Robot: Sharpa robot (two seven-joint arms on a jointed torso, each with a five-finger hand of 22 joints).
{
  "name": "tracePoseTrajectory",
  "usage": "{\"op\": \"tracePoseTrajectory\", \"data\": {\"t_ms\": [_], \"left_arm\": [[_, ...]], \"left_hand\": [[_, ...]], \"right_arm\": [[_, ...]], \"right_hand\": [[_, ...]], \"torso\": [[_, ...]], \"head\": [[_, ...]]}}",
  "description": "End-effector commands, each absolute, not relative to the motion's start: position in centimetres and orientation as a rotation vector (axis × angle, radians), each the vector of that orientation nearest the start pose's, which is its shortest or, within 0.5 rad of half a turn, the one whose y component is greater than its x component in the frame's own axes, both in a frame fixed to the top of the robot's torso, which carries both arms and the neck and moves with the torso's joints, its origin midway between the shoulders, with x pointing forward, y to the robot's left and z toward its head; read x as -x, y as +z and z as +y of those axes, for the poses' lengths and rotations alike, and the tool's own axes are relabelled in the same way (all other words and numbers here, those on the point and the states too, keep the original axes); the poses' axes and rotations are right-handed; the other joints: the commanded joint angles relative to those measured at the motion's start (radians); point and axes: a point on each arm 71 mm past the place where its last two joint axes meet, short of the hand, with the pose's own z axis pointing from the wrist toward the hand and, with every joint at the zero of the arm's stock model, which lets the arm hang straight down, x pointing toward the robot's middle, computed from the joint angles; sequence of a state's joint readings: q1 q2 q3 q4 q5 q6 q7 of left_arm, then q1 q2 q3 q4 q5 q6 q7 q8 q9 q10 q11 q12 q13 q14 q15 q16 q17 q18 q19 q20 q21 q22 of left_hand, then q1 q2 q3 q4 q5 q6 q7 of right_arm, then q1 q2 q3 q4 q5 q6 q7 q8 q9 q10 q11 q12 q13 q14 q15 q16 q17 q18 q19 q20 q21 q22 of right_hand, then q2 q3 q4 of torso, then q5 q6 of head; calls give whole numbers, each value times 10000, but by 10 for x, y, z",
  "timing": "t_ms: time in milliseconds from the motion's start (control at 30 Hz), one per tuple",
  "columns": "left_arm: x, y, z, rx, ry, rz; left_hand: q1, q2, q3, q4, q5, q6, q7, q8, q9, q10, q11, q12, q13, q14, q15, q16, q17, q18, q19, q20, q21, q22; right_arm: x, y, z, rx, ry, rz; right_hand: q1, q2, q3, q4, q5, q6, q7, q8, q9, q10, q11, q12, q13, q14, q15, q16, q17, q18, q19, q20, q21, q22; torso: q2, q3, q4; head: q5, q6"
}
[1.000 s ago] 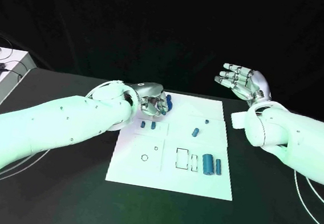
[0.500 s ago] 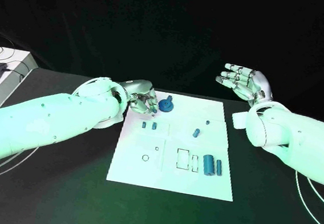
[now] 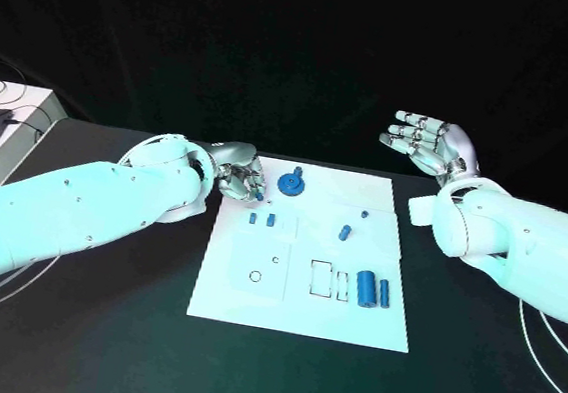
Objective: Assemble the parts on the task board
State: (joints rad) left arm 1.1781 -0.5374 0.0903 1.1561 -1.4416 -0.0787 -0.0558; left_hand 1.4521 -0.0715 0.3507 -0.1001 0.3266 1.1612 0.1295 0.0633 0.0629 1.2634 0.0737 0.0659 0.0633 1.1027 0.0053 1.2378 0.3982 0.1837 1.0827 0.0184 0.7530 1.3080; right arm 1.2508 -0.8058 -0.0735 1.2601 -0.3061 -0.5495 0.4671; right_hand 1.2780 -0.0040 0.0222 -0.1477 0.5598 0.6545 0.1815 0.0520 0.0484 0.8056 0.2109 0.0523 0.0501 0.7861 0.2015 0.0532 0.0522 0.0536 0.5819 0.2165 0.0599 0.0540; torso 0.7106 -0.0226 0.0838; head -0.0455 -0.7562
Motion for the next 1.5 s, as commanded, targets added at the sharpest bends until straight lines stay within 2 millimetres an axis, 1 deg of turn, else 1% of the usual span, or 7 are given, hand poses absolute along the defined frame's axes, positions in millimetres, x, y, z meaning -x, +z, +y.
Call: {"op": "tracePoseTrajectory", "data": {"t_ms": [33, 400, 700, 967, 1200, 1367, 1500], "left_arm": [[-551, -190, 140, -1716, -6655, 18261], [-554, -190, 135, -1669, -6695, 18150], [-555, -191, 131, -1736, -6654, 18158], [-556, -192, 127, -1786, -6664, 18198], [-556, -193, 124, -1803, -6658, 18240], [-557, -194, 122, -1821, -6631, 18310], [-557, -195, 120, -1852, -6606, 18360]], "left_hand": [[-68, -80, -7, 130, 54, 48, 30, -15, 9, -8, -1, -51, -8, 43, -6, -76, 33, 55, 73, -10, -93, 58], [-50, -75, -21, 171, 52, 45, 30, -15, 9, -15, -3, -49, -7, 41, -6, -80, 49, 46, 86, -19, -122, 51], [-19, -81, -16, 197, 58, 37, 37, -16, 8, -21, 2, -52, -8, 44, -7, -83, 68, 42, 112, -29, -139, 56], [-39, -95, -29, 223, 46, 33, 32, -17, 9, -20, 0, -50, -7, 39, -3, -83, 78, 36, 113, -28, -150, 60], [-39, -95, -29, 223, 46, 33, 32, -17, 9, -20, 0, -50, -7, 39, -3, -83, 78, 36, 113, -28, -150, 60], [-23, -84, -41, 254, 37, 28, 33, -14, 10, -34, 2, -49, -7, 33, -1, -78, 100, 31, 125, -30, -169, 69], [-23, -84, -51, 261, 37, 39, 25, -13, 11, -29, -2, -48, -6, 29, -2, -75, 106, 29, 125, -30, -174, 72]], "right_arm": [[-537, -162, -281, -7583, 11228, 12017], [-537, -162, -280, -7582, 11237, 12022], [-537, -162, -279, -7578, 11253, 12027], [-537, -162, -279, -7578, 11258, 12028], [-537, -162, -278, -7574, 11276, 12032], [-537, -162, -278, -7573, 11287, 12037], [-537, -162, -277, -7571, 11302, 12043]], "right_hand": [[-73, 59, -21, 16, 52, 45, 644, -54, -4, 57, -25, -23, 0, 20, -4, -27, -12, -187, -16, -4, -51, -13], [-70, 58, -19, 26, 58, 41, 641, -54, -4, 39, -24, -22, 0, 0, -2, -28, -12, -187, -34, 0, -53, -15], [-70, 58, -19, 26, 58, 41, 641, -54, -4, 39, -24, -22, 0, 0, -2, -28, -12, -187, -34, 0, -53, -15], [-70, 58, -19, 26, 58, 41, 641, -54, -4, 39, -24, -22, 0, 0, -2, -28, -12, -187, -34, 0, -53, -15], [-70, 58, -19, 26, 58, 41, 641, -54, -4, 39, -24, -22, 0, 0, -2, -28, -12, -187, -34, 0, -53, -15], [-70, 58, -19, 26, 58, 41, 641, -54, -4, 39, -24, -22, 0, 0, -2, -28, -12, -187, -34, 0, -53, -15], [-70, 58, -19, 26, 58, 41, 641, -54, -4, 39, -24, -22, 0, 0, -2, -28, -12, -187, -34, 0, -53, -15]], "torso": [[-1, 8, -11], [9, 4, -9], [20, 15, -17], [10, 7, -9], [-2, 14, -9], [7, 3, -5], [13, 9, -20]], "head": [[18, -9], [18, 1], [18, 25], [-5, 4], [-9, -4], [-26, -9], [-26, -11]]}}
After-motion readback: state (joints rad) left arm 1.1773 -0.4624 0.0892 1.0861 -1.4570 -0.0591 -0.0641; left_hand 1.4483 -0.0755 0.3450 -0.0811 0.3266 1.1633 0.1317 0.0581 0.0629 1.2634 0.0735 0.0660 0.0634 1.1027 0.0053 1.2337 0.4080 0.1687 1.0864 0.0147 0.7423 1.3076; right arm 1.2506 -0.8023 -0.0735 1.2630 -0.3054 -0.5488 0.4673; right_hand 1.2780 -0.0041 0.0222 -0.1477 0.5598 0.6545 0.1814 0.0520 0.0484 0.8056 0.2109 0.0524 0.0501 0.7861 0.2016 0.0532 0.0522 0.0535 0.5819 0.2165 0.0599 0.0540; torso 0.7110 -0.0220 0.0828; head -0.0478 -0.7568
